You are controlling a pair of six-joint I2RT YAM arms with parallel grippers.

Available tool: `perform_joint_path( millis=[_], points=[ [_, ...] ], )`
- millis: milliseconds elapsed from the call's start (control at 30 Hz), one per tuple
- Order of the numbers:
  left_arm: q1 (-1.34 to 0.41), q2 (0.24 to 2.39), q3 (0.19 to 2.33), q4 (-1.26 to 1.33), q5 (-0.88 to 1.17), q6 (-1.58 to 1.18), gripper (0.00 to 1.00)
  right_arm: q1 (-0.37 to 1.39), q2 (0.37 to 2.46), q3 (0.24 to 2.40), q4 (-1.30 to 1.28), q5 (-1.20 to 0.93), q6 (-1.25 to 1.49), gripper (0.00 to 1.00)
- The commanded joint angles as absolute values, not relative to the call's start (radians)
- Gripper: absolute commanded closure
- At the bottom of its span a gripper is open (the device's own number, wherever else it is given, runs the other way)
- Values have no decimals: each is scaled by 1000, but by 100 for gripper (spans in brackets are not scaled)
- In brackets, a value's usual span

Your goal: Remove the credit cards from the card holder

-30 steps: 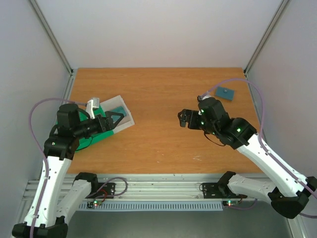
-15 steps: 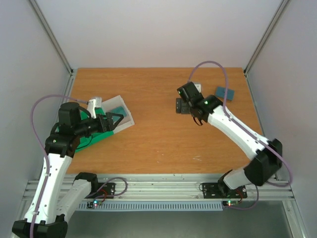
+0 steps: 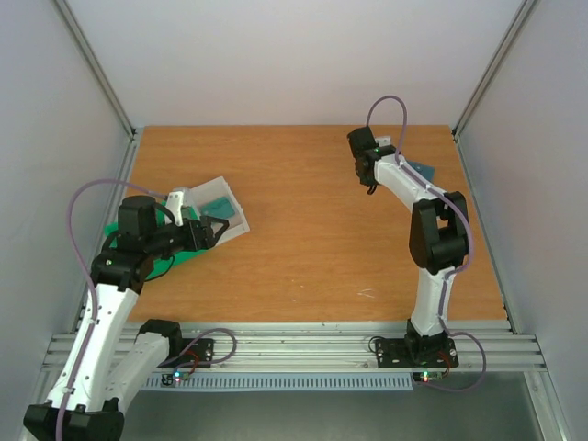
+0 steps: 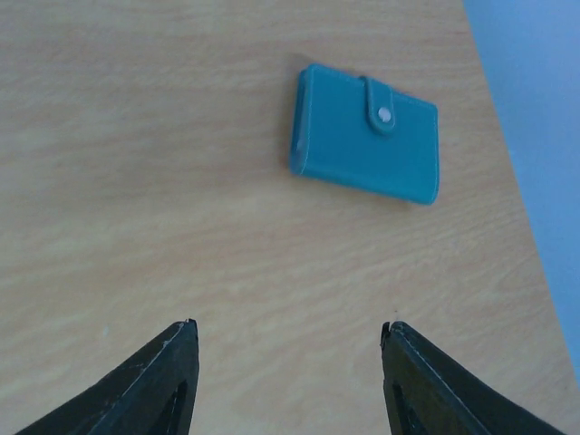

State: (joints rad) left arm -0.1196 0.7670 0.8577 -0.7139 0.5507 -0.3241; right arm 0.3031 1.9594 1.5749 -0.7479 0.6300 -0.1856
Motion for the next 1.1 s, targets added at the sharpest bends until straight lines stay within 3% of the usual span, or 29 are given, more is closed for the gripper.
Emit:
perform_joint_path(
  millis=[0, 267, 733, 833, 967, 1067],
  points=[
    [-124, 785, 839, -659, 592, -309, 11, 248, 2084, 1713, -735, 713, -248, 45],
    [-124, 773, 832, -681, 586, -288, 10, 169, 2363, 2019, -875, 745, -265, 55],
    [-124, 781, 839, -687, 600, -279, 10, 112, 2537, 2180, -875, 743, -354, 58],
    [-124, 783, 839, -686, 599, -279, 11, 109, 2547, 2181, -869, 749, -367, 64],
    [-124, 782, 841, -686, 602, -278, 11, 109, 2552, 2180, -868, 746, -387, 82],
    [-124, 784, 841, -687, 604, -276, 11, 109, 2549, 2174, -871, 743, -386, 90]
  ],
)
